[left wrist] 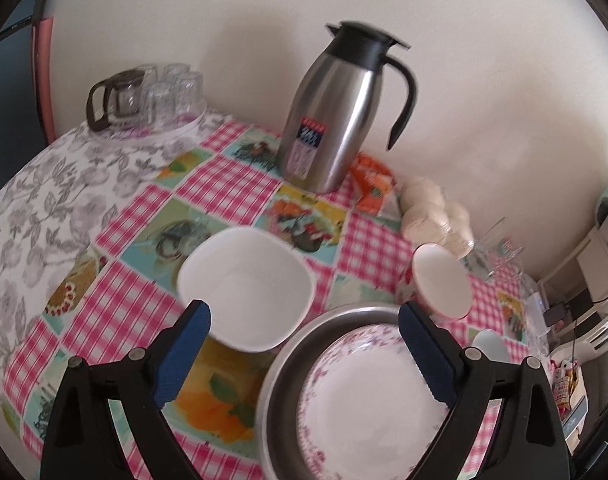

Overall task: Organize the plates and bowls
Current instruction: 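Move both tools toward the red-rimmed white bowl beside the buns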

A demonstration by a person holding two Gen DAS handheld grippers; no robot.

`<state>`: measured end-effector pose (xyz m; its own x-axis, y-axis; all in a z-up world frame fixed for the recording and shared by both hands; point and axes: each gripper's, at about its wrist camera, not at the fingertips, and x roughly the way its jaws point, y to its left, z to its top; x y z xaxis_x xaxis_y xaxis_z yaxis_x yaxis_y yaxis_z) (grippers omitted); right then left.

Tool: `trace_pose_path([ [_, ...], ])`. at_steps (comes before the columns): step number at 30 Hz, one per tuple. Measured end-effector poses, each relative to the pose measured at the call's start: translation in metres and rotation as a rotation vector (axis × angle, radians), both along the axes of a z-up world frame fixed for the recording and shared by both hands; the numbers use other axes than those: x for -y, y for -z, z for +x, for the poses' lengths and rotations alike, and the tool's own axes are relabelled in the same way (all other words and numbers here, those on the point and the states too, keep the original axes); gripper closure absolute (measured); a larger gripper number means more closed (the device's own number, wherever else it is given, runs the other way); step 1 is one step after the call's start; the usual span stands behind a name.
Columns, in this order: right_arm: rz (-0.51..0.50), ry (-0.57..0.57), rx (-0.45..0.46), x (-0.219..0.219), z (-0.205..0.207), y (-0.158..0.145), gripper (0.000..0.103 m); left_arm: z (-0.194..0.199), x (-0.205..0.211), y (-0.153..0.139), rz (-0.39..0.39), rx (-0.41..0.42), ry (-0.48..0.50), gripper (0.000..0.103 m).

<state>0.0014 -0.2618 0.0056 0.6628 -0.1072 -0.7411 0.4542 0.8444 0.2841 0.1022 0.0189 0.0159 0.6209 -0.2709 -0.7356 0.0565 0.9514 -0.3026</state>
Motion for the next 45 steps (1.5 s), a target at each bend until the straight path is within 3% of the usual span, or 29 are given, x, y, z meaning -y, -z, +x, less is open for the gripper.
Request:
trace_pose_path([
  [3, -0.007, 0.019, 0.024, 0.009, -0.002, -0.007, 0.0, 0.0, 0.008, -0.006, -0.018, 0.04, 0.016, 0.008],
  [8, 0.005, 0.032, 0.022, 0.02, 0.001, -0.01, 0.0, 0.009, 0.025, -0.005, -0.065, 0.017, 0.064, 0.008],
  [11, 0.008, 0.034, 0.017, 0.024, 0.005, -0.009, 0.0, 0.02, 0.034, 0.002, -0.186, -0.059, 0.125, 0.008],
  [13, 0.004, 0.037, 0.014, 0.025, 0.009, -0.008, 0.0, 0.026, 0.039, 0.004, -0.227, -0.078, 0.149, 0.008],
  [26, -0.066, 0.009, 0.022, 0.027, 0.04, -0.01, 0.0, 0.059, 0.059, 0.0, -0.242, -0.018, 0.158, 0.008],
  [32, -0.109, -0.024, -0.019, 0.03, 0.063, -0.01, 0.0, 0.077, 0.068, 0.006, -0.241, -0.024, 0.15, 0.008],
  [45, -0.16, -0.071, -0.156, 0.046, 0.122, -0.017, 0.0, 0.104, 0.112, 0.036, -0.1, -0.118, 0.195, 0.008],
])
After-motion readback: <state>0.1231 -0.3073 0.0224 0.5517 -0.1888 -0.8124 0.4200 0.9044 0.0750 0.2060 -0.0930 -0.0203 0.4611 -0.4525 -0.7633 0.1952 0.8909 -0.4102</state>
